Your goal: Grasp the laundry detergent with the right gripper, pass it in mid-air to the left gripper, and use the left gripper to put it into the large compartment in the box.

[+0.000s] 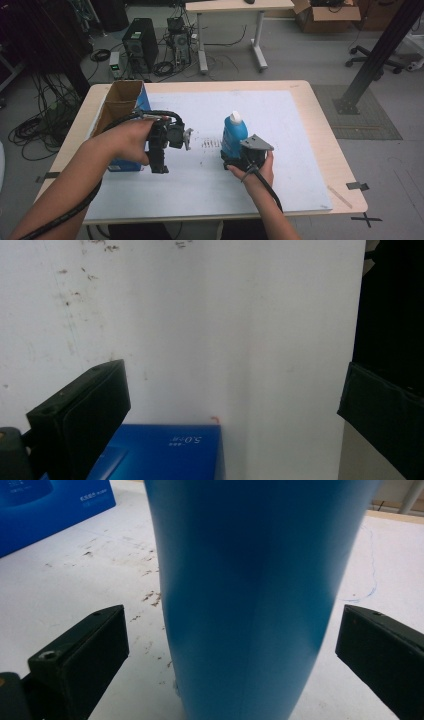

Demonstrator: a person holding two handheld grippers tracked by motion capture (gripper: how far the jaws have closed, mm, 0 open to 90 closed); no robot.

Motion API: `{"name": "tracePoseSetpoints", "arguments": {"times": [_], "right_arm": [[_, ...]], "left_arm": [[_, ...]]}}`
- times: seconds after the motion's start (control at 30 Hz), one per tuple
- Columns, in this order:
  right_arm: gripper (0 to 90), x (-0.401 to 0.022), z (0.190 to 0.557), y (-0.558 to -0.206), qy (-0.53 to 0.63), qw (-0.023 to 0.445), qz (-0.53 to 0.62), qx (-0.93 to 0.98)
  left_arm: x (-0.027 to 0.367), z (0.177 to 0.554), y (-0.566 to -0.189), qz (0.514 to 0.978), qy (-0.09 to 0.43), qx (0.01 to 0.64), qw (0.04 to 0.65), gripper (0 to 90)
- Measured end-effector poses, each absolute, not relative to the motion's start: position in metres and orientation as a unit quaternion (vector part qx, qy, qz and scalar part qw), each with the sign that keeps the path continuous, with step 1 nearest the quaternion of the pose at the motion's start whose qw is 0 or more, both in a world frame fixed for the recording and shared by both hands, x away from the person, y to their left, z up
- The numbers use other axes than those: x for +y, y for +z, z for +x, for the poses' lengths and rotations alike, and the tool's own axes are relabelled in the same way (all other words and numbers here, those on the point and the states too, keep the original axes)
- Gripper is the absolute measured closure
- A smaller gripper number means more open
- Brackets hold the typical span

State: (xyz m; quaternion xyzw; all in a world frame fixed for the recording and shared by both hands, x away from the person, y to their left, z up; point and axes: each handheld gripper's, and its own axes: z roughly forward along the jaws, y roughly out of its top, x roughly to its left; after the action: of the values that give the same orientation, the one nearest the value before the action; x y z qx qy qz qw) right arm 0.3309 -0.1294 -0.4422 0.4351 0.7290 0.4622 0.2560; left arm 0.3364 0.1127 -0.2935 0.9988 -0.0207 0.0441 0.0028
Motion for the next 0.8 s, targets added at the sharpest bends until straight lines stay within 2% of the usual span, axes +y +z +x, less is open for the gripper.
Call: {"name": "tracePoseSetpoints", "arguments": {"times": [0.4,0.57,0.8], "right_arm": [[3.4,-0.1248,0.3325,-0.4458,0.47,0.276,0.45,0.707],[10.3,-0.1252,0.3327,-0.4464,0.475,0.282,0.452,0.701],[14.7,-0.1234,0.3336,-0.4471,0.475,0.283,0.451,0.701]], "left_arm": [[0.1149,0.3359,-0.2958,0.999,0.042,-0.02,0.008,0.4],[0.1159,0.3374,-0.2959,0.999,0.044,-0.02,0.008,0.4],[0.1153,0.3377,-0.2949,0.999,0.044,-0.019,0.007,0.4]]}}
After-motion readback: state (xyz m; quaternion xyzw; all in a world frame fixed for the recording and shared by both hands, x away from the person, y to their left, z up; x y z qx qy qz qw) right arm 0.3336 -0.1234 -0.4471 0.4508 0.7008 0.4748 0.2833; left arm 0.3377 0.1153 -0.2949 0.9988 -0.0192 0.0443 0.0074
